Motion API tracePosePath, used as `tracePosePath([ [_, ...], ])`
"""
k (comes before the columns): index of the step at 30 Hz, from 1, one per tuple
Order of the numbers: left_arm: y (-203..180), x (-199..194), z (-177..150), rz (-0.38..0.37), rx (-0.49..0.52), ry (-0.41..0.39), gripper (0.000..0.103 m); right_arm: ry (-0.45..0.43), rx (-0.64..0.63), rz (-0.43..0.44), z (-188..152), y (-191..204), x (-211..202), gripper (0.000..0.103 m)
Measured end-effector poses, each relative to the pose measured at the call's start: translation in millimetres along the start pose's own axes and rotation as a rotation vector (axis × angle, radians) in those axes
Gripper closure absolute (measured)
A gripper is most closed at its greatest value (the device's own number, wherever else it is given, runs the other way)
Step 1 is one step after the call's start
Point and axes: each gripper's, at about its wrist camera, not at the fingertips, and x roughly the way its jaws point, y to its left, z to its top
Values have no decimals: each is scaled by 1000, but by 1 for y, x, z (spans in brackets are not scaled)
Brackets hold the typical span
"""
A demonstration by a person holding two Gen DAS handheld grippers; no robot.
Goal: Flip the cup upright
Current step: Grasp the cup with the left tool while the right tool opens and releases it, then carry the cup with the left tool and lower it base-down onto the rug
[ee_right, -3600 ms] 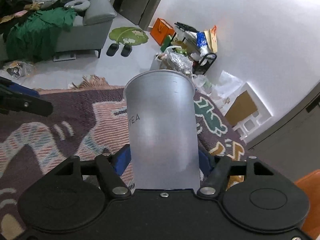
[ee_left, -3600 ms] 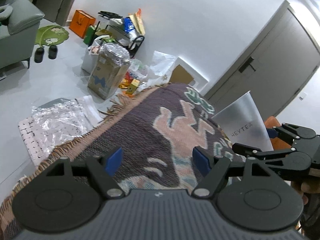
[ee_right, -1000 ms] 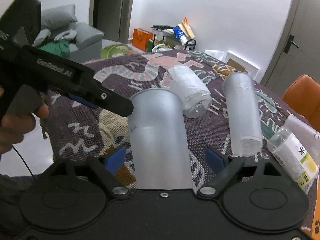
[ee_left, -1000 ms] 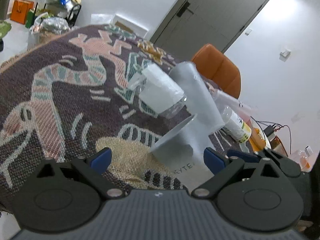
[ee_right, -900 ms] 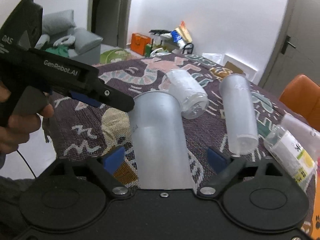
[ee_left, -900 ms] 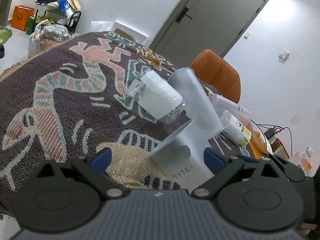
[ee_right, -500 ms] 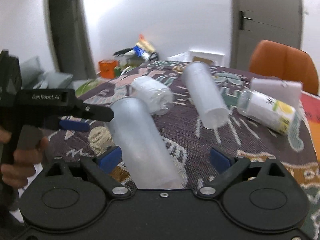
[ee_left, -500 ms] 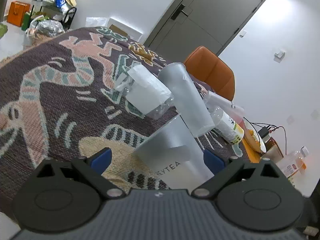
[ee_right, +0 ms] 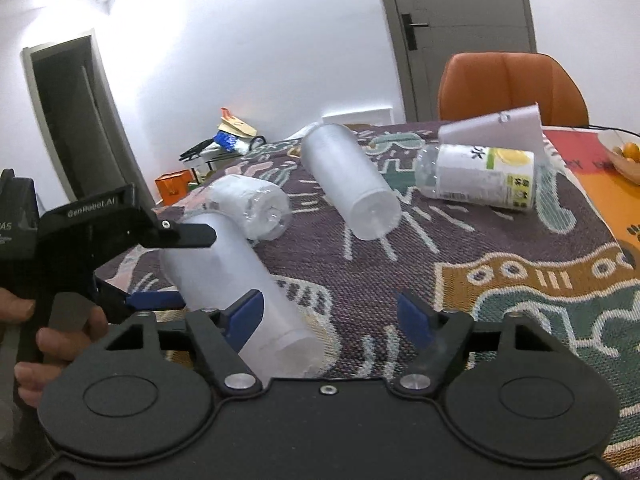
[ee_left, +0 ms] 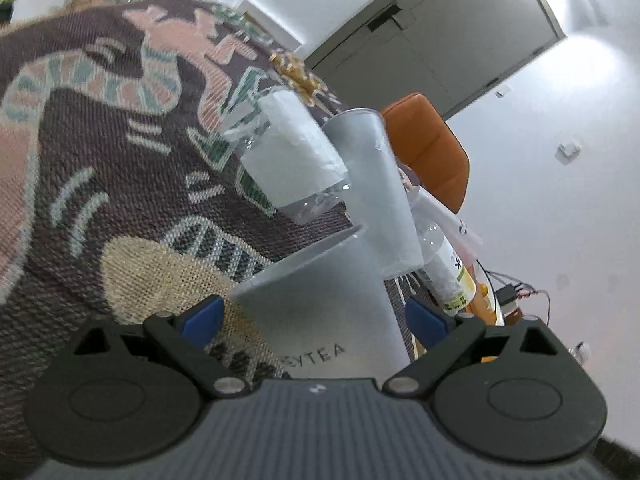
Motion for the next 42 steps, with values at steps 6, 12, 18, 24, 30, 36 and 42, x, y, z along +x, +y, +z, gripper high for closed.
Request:
tracePosePath([
  [6,7,14,8,-21,-85,-22,6,0,21,-12,0,-10,1,29],
  [12,8,20,12,-21,-138,-48,6,1,42,-21,-5,-16,0,29],
  [18,7,20,11,20,-124,-69,18,1,62,-29,-10,-19,-1,29],
  [24,2,17,13,43,-85,-82,20,-23,72,-34,-12,-21,-11,29],
  [30,-20,-6,14,49,39,-187,20,-41,80,-28,-15,-22,-19,29],
  [36,-45,-32,15,33,158,-285,20,-78,107,3,-14,-22,-29,29],
  [42,-63,-48,16,52,277,-350,20,-99,113,13,-13,-24,-33,29],
])
